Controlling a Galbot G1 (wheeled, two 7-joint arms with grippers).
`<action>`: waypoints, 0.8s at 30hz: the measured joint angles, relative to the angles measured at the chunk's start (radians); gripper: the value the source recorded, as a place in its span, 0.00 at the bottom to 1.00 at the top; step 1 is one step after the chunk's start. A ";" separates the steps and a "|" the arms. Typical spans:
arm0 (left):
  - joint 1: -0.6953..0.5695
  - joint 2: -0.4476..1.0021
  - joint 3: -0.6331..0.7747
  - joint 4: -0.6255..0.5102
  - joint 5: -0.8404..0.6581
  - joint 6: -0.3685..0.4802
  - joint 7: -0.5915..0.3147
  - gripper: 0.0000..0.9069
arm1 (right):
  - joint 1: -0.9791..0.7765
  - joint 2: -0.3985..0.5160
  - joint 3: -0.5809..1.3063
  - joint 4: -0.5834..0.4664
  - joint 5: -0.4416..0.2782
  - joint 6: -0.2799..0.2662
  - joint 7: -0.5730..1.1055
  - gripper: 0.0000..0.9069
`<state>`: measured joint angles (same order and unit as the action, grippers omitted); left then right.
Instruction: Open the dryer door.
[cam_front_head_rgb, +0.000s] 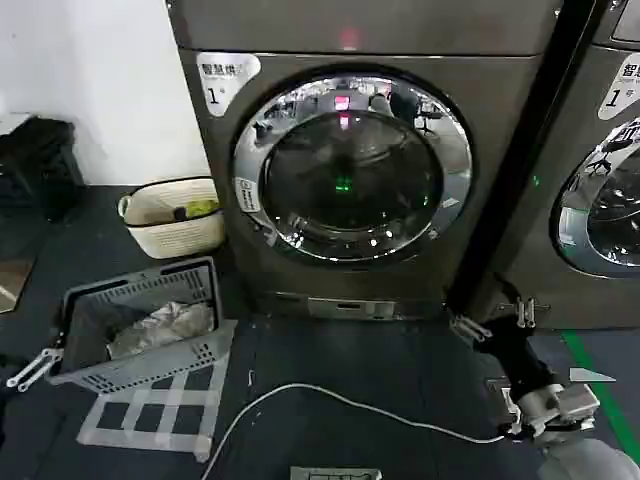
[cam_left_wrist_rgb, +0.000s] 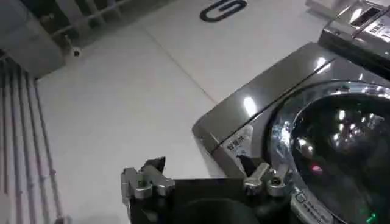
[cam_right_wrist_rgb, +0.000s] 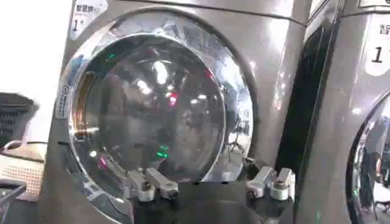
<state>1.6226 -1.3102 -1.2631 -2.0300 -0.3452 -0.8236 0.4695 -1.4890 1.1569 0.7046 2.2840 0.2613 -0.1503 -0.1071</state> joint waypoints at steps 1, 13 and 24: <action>-0.001 0.000 0.000 0.000 0.000 0.000 0.000 1.00 | 0.006 -0.004 0.002 -0.006 0.011 0.003 -0.002 1.00; 0.007 -0.016 0.009 -0.014 0.002 0.000 0.003 1.00 | 0.150 -0.106 -0.055 -0.157 0.082 0.087 -0.051 1.00; 0.027 -0.036 0.005 -0.044 0.005 0.000 0.006 1.00 | 0.318 -0.159 -0.177 -0.308 0.090 0.126 -0.091 1.00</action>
<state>1.6497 -1.3464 -1.2581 -2.0736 -0.3407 -0.8237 0.4758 -1.1706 0.9976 0.5277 1.9755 0.3516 -0.0244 -0.1977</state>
